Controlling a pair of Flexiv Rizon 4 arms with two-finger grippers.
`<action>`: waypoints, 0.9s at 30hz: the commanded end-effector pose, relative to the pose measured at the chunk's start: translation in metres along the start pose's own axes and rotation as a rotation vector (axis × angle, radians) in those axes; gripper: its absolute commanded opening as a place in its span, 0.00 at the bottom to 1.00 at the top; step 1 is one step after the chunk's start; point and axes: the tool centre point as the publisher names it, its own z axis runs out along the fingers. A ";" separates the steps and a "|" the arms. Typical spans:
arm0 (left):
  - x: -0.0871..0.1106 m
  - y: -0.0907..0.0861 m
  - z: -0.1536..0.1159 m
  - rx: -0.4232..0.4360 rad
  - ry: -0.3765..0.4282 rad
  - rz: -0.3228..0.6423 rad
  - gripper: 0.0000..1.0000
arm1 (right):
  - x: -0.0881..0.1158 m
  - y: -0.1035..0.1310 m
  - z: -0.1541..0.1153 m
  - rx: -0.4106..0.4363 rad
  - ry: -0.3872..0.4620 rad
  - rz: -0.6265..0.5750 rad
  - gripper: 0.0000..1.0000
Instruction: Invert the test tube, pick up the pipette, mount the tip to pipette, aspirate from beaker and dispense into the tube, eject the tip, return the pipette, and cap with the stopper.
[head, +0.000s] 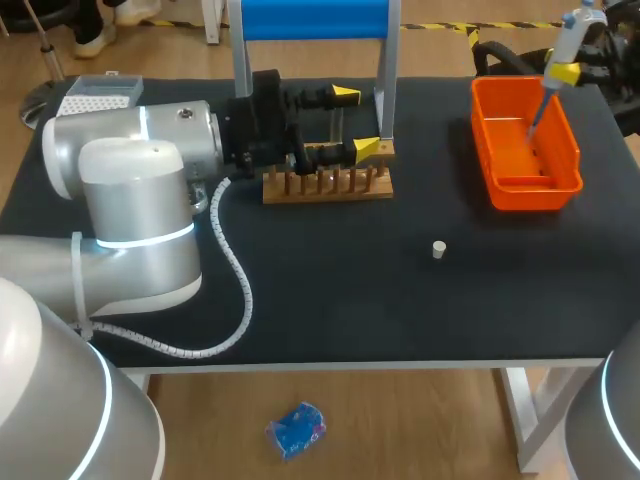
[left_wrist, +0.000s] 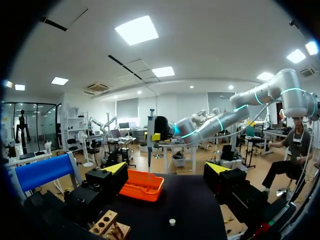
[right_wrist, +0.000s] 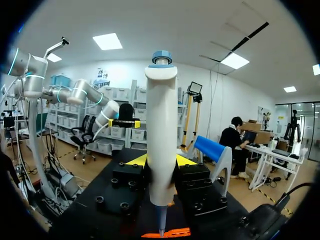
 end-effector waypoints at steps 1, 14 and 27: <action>0.001 0.001 0.001 0.002 -0.005 0.001 1.00 | -0.014 -0.006 -0.017 0.000 0.009 0.004 0.00; 0.001 0.001 0.001 0.002 -0.005 0.001 1.00 | -0.043 -0.022 -0.039 -0.011 -0.021 0.000 0.00; 0.001 0.001 0.001 0.002 -0.005 0.001 1.00 | -0.043 -0.022 -0.039 -0.011 -0.021 0.000 0.00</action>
